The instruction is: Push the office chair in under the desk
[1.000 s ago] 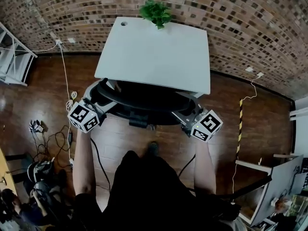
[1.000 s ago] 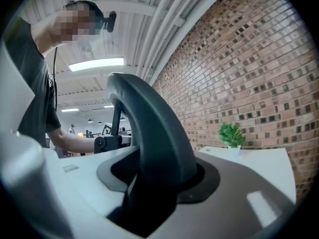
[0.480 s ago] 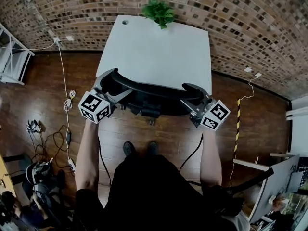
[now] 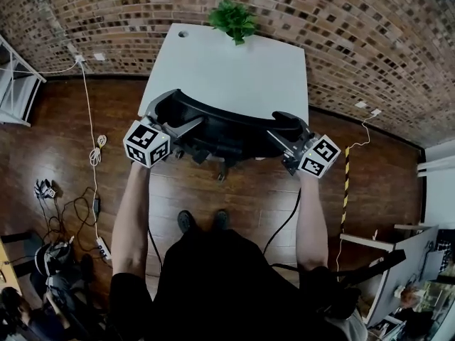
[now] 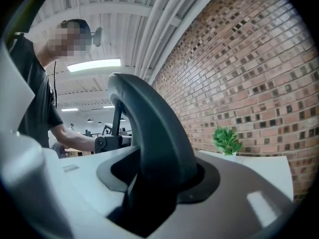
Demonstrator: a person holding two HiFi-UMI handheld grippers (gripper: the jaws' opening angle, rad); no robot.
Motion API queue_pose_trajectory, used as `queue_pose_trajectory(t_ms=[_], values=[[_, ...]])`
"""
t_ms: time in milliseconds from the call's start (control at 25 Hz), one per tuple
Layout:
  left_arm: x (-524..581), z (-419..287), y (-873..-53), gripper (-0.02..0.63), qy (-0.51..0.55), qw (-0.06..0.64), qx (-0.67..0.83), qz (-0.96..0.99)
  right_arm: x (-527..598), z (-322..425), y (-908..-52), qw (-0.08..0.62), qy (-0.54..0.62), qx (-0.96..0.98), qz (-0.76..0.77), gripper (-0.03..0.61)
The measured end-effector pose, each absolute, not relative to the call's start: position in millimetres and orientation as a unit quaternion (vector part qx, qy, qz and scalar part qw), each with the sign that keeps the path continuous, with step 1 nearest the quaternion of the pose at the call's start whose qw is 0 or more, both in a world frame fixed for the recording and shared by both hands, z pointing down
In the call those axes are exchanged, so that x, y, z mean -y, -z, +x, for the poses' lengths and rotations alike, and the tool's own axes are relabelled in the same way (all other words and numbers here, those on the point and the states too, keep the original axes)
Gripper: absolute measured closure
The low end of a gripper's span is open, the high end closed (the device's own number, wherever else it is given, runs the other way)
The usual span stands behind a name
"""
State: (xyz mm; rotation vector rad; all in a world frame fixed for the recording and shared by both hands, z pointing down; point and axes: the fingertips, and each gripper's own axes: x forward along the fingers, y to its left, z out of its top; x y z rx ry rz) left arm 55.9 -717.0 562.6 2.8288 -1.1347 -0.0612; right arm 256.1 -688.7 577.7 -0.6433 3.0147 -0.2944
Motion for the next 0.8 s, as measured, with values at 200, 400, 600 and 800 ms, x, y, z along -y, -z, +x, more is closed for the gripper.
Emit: queue_pose_trajectory(t_ms=[200, 400, 600, 800], values=[[730, 55, -560, 0.109, 0.031, 0.057, 0.377, 0.924, 705, 255, -576, 0.011, 0.101, -0.975, -0.198, 0.360], [726, 65, -559, 0.107, 0.033, 0.043, 0.380, 0.923, 699, 265, -578, 0.016, 0.093, -0.975, -0.199, 0.360], [711, 68, -557, 0.107, 0.032, 0.037, 0.380, 0.924, 684, 268, -575, 0.018, 0.088, -0.976, -0.200, 0.359], [701, 70, -558, 0.106, 0.030, 0.040, 0.372, 0.927, 674, 270, -574, 0.022, 0.084, -0.977, -0.194, 0.357]])
